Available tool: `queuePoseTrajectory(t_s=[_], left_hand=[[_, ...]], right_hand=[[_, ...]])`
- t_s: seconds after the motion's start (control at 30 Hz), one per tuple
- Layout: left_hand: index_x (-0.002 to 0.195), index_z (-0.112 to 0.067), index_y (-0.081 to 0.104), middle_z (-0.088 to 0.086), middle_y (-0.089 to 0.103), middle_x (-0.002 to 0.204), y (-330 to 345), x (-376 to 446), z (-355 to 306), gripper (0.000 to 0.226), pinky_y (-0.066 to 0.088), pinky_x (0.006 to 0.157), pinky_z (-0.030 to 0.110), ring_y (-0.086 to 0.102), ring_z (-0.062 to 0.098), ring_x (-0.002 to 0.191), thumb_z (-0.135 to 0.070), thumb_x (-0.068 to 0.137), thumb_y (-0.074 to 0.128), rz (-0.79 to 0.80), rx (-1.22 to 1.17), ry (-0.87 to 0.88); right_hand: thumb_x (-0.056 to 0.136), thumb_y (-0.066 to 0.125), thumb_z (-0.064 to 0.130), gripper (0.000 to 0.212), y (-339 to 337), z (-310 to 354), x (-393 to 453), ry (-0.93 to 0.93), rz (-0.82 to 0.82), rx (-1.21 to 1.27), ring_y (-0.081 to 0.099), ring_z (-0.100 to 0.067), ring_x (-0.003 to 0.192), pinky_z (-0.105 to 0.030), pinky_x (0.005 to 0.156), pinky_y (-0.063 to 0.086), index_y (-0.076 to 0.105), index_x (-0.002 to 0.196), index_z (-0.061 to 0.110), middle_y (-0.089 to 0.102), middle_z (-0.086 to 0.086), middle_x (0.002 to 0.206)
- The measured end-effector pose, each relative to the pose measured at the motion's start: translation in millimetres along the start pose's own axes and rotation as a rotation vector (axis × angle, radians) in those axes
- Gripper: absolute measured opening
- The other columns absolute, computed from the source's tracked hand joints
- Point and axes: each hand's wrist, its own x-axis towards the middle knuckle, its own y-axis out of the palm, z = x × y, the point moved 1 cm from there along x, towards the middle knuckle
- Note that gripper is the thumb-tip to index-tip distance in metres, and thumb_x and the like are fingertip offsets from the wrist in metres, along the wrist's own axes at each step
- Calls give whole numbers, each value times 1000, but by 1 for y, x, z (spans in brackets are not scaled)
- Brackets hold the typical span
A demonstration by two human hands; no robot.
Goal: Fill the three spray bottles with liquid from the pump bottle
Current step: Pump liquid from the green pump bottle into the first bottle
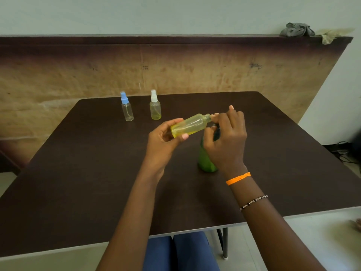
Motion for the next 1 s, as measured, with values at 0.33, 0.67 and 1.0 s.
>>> queuePoseTrajectory(t_s=[0.33,0.67,1.0], left_hand=[[106,-23,64,-1,68,107,-2,0,-1,38,50,79,17,63,8,102,0,76,70,1,7,14],[106,-22,63,-4,68,106,-2,6,1,39,49,78,15,63,6,101,2,77,69,13,24,23],[108,-19,62,-4,68,104,-2,7,2,39,49,78,15,63,5,98,4,77,68,6,33,14]], right_hand=[[78,37,4,22,-4,1,14,28,38,6,44,-29,70,-34,94,41,57,69,-1,54,-15,71],[76,34,-8,24,6,-5,4,9,-20,-65,37,-26,75,-39,95,42,56,72,-2,53,-18,73],[77,36,-12,26,7,-9,0,-22,-51,-52,36,-22,72,-34,99,41,60,72,-4,54,-18,71]])
